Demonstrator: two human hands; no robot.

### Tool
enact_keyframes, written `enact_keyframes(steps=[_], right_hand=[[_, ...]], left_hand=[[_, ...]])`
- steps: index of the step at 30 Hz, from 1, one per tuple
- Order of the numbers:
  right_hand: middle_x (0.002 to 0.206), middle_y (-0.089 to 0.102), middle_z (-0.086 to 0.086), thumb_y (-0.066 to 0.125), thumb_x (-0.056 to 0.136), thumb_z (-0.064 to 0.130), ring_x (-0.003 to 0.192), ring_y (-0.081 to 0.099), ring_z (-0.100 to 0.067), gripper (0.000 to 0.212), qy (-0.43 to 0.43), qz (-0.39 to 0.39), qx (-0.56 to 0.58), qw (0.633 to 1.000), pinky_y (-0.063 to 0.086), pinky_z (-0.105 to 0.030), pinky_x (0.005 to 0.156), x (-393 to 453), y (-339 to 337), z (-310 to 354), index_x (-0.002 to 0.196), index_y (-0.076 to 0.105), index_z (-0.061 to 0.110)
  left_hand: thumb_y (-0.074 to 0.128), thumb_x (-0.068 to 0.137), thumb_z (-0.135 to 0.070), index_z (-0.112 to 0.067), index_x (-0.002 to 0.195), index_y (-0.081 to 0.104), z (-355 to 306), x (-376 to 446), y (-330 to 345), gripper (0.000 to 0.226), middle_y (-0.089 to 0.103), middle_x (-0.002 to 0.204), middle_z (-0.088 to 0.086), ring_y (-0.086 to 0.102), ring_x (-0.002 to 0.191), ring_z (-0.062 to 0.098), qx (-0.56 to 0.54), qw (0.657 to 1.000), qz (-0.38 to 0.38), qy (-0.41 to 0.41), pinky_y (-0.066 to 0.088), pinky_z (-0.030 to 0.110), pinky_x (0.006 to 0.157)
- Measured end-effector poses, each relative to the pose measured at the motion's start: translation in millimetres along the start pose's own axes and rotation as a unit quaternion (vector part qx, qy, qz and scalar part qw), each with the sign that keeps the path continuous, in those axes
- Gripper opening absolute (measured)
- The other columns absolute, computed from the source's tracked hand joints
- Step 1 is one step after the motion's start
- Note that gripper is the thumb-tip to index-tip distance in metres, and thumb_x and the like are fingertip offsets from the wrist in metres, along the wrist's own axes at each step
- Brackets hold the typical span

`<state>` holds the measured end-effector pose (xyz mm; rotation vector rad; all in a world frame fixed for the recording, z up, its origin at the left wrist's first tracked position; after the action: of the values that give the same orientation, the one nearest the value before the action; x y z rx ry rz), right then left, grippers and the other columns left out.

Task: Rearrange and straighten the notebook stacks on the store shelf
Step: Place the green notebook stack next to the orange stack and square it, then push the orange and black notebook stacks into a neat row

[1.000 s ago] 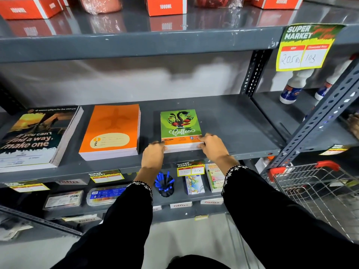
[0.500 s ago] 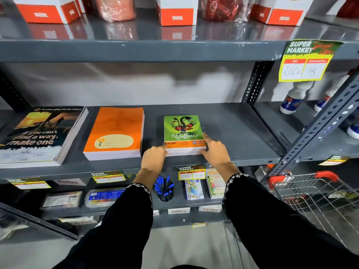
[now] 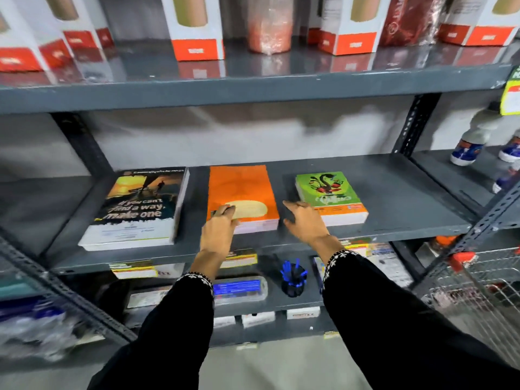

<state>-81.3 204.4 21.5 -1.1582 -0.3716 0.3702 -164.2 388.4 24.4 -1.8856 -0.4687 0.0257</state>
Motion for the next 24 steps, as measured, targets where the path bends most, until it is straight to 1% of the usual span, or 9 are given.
enact_keyframes(steps=[3, 5, 7, 9, 11, 13, 16, 18, 24], right_hand=[[0.119, 0.06, -0.023, 0.055, 0.087, 0.013, 0.114, 0.056, -0.037, 0.042, 0.028, 0.024, 0.011, 0.999, 0.046, -0.038, 0.092, 0.2, 17.6, 21.1, 0.128, 0.054, 0.009], [0.121, 0.059, -0.024, 0.056, 0.087, 0.013, 0.115, 0.055, -0.037, 0.042, 0.052, 0.042, 0.021, 0.998, 0.046, -0.038, 0.093, -0.6, 27.7, 29.7, 0.129, 0.052, 0.008], [0.127, 0.056, -0.023, 0.055, 0.089, 0.012, 0.118, 0.054, -0.036, 0.046, 0.068, 0.054, 0.016, 0.996, 0.045, -0.037, 0.097, -1.6, 33.7, 33.0, 0.134, 0.048, 0.01], [0.128, 0.054, -0.023, 0.052, 0.09, 0.01, 0.119, 0.054, -0.035, 0.048, 0.077, 0.051, 0.009, 0.996, 0.045, -0.036, 0.099, -0.8, 34.3, 34.8, 0.138, 0.046, 0.014], [0.128, 0.055, -0.023, 0.049, 0.091, 0.007, 0.118, 0.055, -0.035, 0.047, 0.083, 0.045, -0.003, 0.996, 0.045, -0.036, 0.099, 0.6, 33.7, 35.7, 0.137, 0.046, 0.013], [0.124, 0.058, -0.023, 0.046, 0.09, 0.003, 0.116, 0.057, -0.034, 0.043, 0.089, 0.038, -0.014, 0.995, 0.048, -0.037, 0.096, 0.5, 32.9, 34.9, 0.132, 0.051, 0.009], [0.118, 0.063, -0.022, 0.045, 0.089, -0.004, 0.11, 0.06, -0.033, 0.035, 0.096, 0.022, -0.031, 0.995, 0.051, -0.036, 0.088, 1.5, 29.8, 34.3, 0.121, 0.059, 0.002], [0.116, 0.065, -0.021, 0.044, 0.089, -0.007, 0.108, 0.062, -0.031, 0.035, 0.098, 0.013, -0.049, 0.994, 0.051, -0.035, 0.087, 1.8, 28.8, 33.0, 0.118, 0.061, 0.002], [0.111, 0.068, -0.017, 0.044, 0.088, -0.009, 0.104, 0.064, -0.03, 0.036, 0.087, 0.004, -0.099, 0.991, 0.052, -0.034, 0.083, 5.2, 26.7, 31.8, 0.114, 0.064, 0.004]], left_hand=[[0.057, 0.089, -0.012, -0.014, 0.128, 0.054, 42.1, -3.7, -13.8, 0.039, 0.057, 0.132, 0.011, 0.058, 0.114, 0.031, -0.049, 0.998, 0.007, -0.029, 0.048, 0.041, 0.097], [0.057, 0.089, -0.008, -0.014, 0.126, 0.057, 61.1, -5.3, -18.5, 0.038, 0.062, 0.126, 0.014, 0.059, 0.114, 0.031, -0.066, 0.997, 0.018, -0.045, 0.047, 0.038, 0.097], [0.056, 0.089, -0.007, -0.014, 0.124, 0.059, 70.2, -6.3, -17.7, 0.036, 0.065, 0.123, 0.015, 0.06, 0.113, 0.031, -0.086, 0.994, 0.028, -0.059, 0.048, 0.037, 0.096], [0.055, 0.09, -0.008, -0.015, 0.122, 0.061, 73.5, -5.2, -16.4, 0.033, 0.067, 0.121, 0.016, 0.062, 0.111, 0.032, -0.098, 0.992, 0.036, -0.064, 0.048, 0.036, 0.095], [0.056, 0.09, -0.01, -0.016, 0.121, 0.062, 75.9, -2.8, -15.6, 0.032, 0.068, 0.119, 0.017, 0.063, 0.109, 0.031, -0.097, 0.992, 0.036, -0.069, 0.049, 0.036, 0.097], [0.056, 0.09, -0.01, -0.015, 0.121, 0.063, 75.8, -1.7, -14.1, 0.031, 0.069, 0.117, 0.017, 0.064, 0.107, 0.031, -0.102, 0.992, 0.032, -0.072, 0.049, 0.036, 0.096], [0.055, 0.091, -0.009, -0.015, 0.119, 0.063, 76.6, 1.1, -13.6, 0.03, 0.07, 0.115, 0.016, 0.065, 0.104, 0.032, -0.096, 0.992, 0.024, -0.078, 0.052, 0.037, 0.091], [0.054, 0.092, -0.01, -0.016, 0.119, 0.064, 78.7, 3.0, -12.2, 0.029, 0.07, 0.114, 0.015, 0.065, 0.102, 0.031, -0.09, 0.992, 0.027, -0.083, 0.054, 0.038, 0.089], [0.054, 0.093, -0.013, -0.016, 0.119, 0.064, 80.9, 5.8, -9.1, 0.028, 0.071, 0.114, 0.013, 0.066, 0.101, 0.031, -0.074, 0.993, 0.035, -0.08, 0.053, 0.037, 0.09]])
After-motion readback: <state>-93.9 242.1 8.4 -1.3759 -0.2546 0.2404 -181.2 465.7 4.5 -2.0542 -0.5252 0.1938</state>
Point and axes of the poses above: each hand's wrist, its own x-axis towards the middle knuckle, its own y-axis out of the palm, z = x × y, the point moved 8 cm from there along x, towards the middle knuckle
